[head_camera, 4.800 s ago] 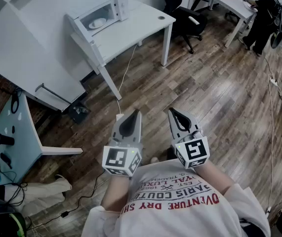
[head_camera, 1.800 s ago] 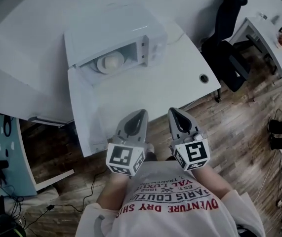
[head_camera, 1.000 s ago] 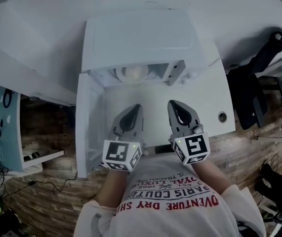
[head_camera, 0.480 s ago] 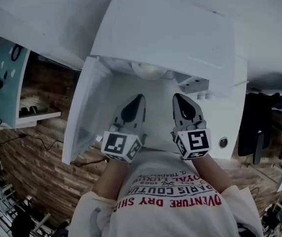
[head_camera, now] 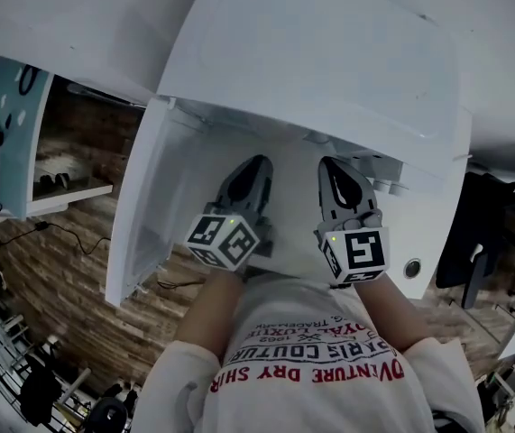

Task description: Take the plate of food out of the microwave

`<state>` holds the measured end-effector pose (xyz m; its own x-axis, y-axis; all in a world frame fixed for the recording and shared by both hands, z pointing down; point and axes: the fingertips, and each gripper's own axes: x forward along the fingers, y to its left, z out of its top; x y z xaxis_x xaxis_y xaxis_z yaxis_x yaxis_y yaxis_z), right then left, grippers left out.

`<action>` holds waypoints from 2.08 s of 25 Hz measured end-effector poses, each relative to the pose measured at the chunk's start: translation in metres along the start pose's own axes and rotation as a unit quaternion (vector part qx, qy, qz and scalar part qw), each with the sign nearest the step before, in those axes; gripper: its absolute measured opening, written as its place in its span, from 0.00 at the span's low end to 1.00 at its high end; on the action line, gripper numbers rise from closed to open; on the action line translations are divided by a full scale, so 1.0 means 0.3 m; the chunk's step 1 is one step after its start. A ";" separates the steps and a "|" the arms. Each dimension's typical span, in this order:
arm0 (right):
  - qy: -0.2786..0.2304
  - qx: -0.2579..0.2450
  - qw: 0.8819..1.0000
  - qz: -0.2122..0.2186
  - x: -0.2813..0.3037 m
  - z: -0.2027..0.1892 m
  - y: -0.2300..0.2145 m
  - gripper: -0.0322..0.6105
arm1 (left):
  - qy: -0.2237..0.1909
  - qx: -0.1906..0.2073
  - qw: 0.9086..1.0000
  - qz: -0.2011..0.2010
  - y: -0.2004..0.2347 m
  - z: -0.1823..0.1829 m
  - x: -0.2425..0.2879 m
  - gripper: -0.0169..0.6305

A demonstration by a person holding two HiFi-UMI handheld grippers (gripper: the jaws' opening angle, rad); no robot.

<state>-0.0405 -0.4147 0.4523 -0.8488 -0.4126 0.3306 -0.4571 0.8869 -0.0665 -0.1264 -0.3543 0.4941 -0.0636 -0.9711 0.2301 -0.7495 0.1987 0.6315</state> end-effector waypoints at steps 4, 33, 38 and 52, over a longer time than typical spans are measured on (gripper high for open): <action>0.013 0.006 1.000 0.004 0.015 -0.034 -0.005 0.05 | -0.007 -0.123 0.992 0.024 0.092 -0.036 0.063 0.18; 0.055 -0.013 0.998 -0.008 0.040 -0.105 -0.012 0.06 | 0.009 -0.346 0.936 0.063 0.191 -0.069 0.211 0.09; 0.061 -0.013 0.998 -0.015 0.027 -0.120 -0.018 0.06 | 0.002 -0.373 0.927 0.050 0.163 -0.057 0.196 0.06; 0.056 -0.019 0.998 -0.027 -0.033 -0.114 -0.015 0.06 | -0.008 -0.359 0.933 -0.012 0.079 -0.030 0.128 0.05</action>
<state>-0.0209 -0.4075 0.4815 -0.7869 -0.4362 0.4365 -0.4897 0.8718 -0.0114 -0.1407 -0.3858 0.5246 -0.0660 -0.9772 0.2019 -0.1164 0.2085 0.9711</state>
